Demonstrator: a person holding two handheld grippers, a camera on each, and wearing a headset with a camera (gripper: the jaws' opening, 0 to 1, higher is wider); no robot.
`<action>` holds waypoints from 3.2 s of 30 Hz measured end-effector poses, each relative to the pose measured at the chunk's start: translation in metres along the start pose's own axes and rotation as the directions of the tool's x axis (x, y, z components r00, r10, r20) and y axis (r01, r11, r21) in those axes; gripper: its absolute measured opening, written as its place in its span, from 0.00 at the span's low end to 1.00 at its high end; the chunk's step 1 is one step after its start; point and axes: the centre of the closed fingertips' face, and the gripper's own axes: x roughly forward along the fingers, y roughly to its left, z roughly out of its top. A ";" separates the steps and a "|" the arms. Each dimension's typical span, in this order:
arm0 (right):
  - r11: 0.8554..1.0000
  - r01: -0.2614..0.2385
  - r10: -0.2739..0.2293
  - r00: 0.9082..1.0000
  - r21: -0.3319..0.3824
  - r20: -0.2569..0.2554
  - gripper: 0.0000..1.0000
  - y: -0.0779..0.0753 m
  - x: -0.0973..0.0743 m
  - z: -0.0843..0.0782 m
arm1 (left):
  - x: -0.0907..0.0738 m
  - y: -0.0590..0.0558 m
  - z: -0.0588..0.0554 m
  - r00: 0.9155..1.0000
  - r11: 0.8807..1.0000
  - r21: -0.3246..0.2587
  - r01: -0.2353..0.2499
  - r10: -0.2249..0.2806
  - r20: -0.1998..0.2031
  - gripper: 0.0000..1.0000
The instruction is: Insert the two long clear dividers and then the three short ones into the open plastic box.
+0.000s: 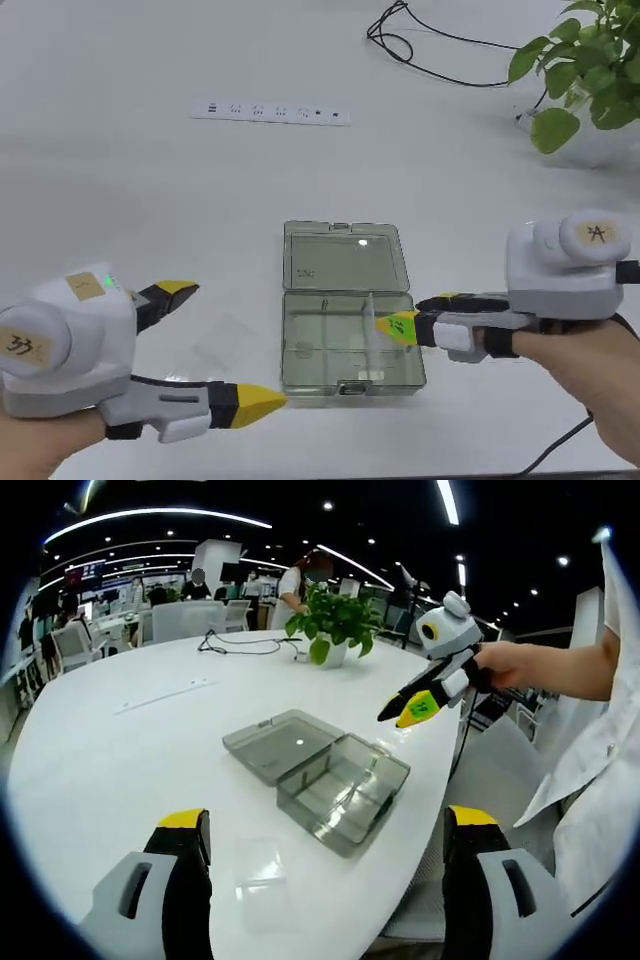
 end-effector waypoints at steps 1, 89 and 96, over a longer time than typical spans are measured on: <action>1.000 -0.002 0.002 1.000 -0.013 -0.015 0.51 0.000 -0.003 -0.003 | 0.000 0.001 -0.001 1.000 1.000 -0.002 -0.009 0.009 -0.005 0.99; 0.862 -0.078 0.155 0.981 -0.501 0.113 0.74 -0.024 -0.073 -0.052 | 0.022 0.059 -0.118 0.739 0.947 0.021 -0.321 0.264 -0.620 0.32; 0.863 -0.079 0.150 0.983 -0.500 0.103 0.74 -0.020 -0.071 -0.054 | 0.022 0.061 -0.118 0.747 0.945 -0.009 -0.326 0.252 -0.615 0.31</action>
